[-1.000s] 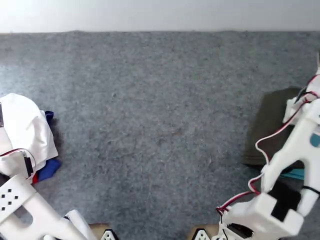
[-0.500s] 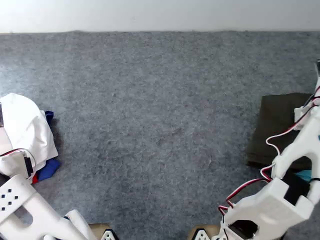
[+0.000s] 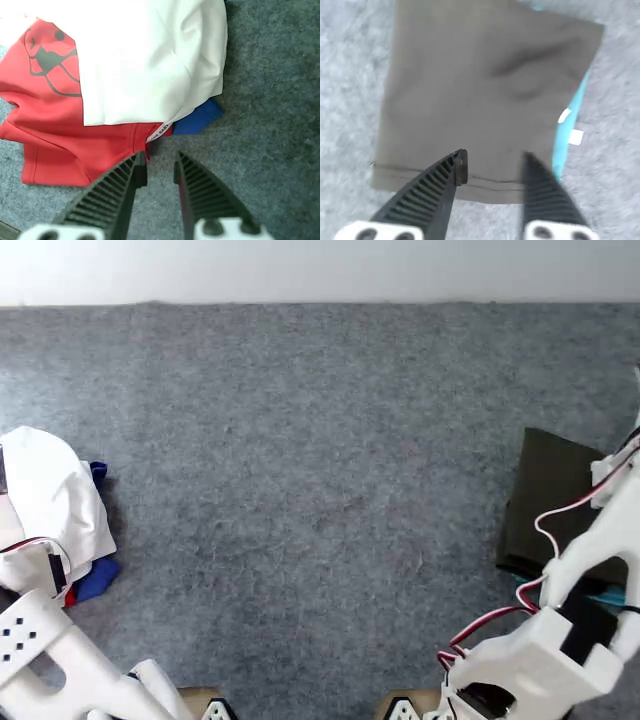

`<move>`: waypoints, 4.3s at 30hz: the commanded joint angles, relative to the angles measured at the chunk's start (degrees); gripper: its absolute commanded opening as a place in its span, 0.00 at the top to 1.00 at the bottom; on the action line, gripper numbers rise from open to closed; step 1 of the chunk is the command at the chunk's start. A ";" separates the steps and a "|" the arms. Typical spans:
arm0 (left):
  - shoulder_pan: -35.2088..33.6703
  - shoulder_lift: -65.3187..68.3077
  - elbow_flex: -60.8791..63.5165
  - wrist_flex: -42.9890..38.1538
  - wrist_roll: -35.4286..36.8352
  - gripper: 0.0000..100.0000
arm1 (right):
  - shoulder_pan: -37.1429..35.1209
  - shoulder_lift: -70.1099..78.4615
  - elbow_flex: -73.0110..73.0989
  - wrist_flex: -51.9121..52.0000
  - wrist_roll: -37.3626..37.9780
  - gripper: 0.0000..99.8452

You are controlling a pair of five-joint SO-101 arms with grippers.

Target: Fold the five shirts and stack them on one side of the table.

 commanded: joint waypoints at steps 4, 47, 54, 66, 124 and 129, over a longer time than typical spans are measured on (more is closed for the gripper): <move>0.35 -0.18 -0.66 -0.53 -0.62 0.90 | -1.98 4.00 -1.49 7.69 0.35 0.98; 8.79 52.22 -31.16 -4.40 -12.13 0.98 | -12.26 -29.41 30.95 14.81 -7.74 0.99; 14.77 41.23 -40.92 -2.02 -1.41 0.99 | -12.26 -32.40 30.95 14.81 -7.74 0.99; 43.96 27.25 -46.81 -3.52 11.43 0.99 | -12.26 -33.63 30.95 14.81 -7.74 0.99; 37.71 13.71 -7.78 -2.99 -11.34 0.87 | -36.79 4.62 1.93 -0.57 -6.95 0.72; 37.89 9.32 -7.69 -2.90 -11.25 0.87 | -37.67 18.33 -19.25 11.38 4.40 0.75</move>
